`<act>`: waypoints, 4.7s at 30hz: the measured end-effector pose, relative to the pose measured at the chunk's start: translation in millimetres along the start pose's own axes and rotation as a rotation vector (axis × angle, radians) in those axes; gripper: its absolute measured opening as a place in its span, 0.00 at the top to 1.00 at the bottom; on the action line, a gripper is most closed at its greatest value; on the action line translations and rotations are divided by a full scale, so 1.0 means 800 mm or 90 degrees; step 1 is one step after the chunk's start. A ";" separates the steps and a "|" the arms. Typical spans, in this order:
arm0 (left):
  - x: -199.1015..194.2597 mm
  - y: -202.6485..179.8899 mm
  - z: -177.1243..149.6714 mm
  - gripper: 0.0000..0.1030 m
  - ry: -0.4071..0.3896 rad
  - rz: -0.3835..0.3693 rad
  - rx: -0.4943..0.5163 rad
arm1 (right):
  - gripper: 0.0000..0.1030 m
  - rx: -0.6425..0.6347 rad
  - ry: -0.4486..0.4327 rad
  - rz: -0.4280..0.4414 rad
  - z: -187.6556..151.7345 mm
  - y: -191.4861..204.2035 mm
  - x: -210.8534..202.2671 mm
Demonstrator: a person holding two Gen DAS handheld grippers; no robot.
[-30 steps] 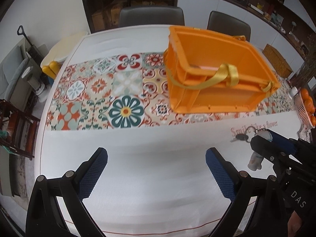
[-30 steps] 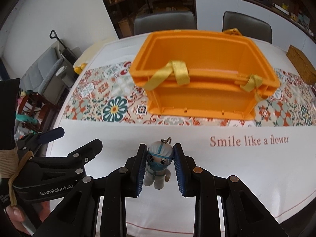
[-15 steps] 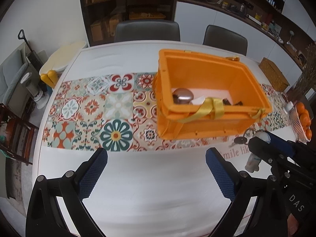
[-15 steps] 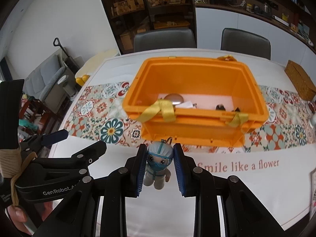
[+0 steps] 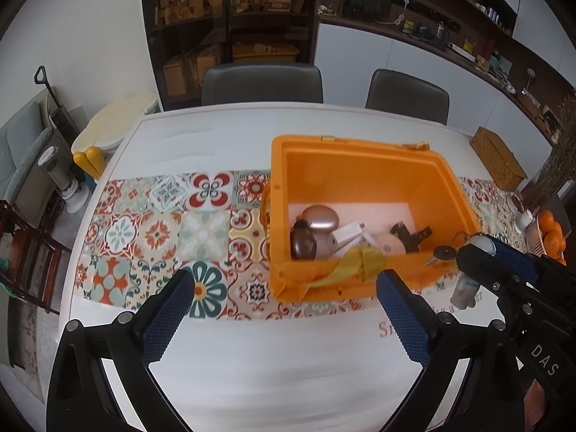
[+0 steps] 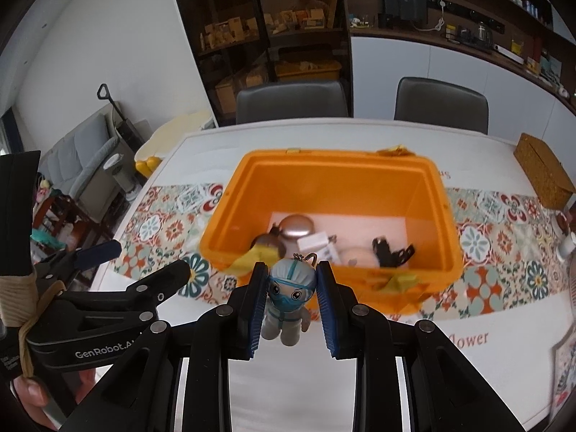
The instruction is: Organize rigid objects
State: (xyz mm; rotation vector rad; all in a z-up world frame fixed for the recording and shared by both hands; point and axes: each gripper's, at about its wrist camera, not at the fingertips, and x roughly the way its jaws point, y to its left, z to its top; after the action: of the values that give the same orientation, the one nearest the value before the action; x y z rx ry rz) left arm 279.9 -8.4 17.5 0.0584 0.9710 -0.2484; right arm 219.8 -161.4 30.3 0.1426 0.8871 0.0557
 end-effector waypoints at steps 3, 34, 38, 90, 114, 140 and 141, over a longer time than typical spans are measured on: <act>0.003 -0.006 0.013 0.00 -0.005 0.001 0.001 | 0.73 -0.001 -0.007 -0.002 0.013 -0.007 0.003; 0.091 -0.026 0.087 0.00 0.025 0.044 -0.008 | 0.53 0.059 0.054 -0.031 0.091 -0.087 0.124; 0.085 -0.026 0.084 0.00 0.018 0.046 -0.008 | 0.53 0.069 0.057 -0.039 0.088 -0.091 0.119; -0.076 -0.070 -0.062 0.00 -0.041 0.052 0.039 | 0.19 0.066 0.041 -0.114 -0.066 -0.077 -0.080; -0.074 -0.081 -0.063 0.00 -0.032 0.047 0.037 | 0.19 0.061 0.050 -0.111 -0.070 -0.082 -0.081; -0.069 -0.080 -0.062 0.00 -0.026 0.049 0.030 | 0.19 0.060 0.050 -0.107 -0.065 -0.086 -0.075; -0.068 -0.080 -0.062 0.00 -0.026 0.049 0.030 | 0.19 0.060 0.050 -0.108 -0.065 -0.086 -0.076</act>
State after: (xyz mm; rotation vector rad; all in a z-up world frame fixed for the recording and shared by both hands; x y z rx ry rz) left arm 195.1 -52.5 38.4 0.1331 0.9203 -0.2012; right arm 140.5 -230.4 34.3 0.1528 0.9774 -0.1393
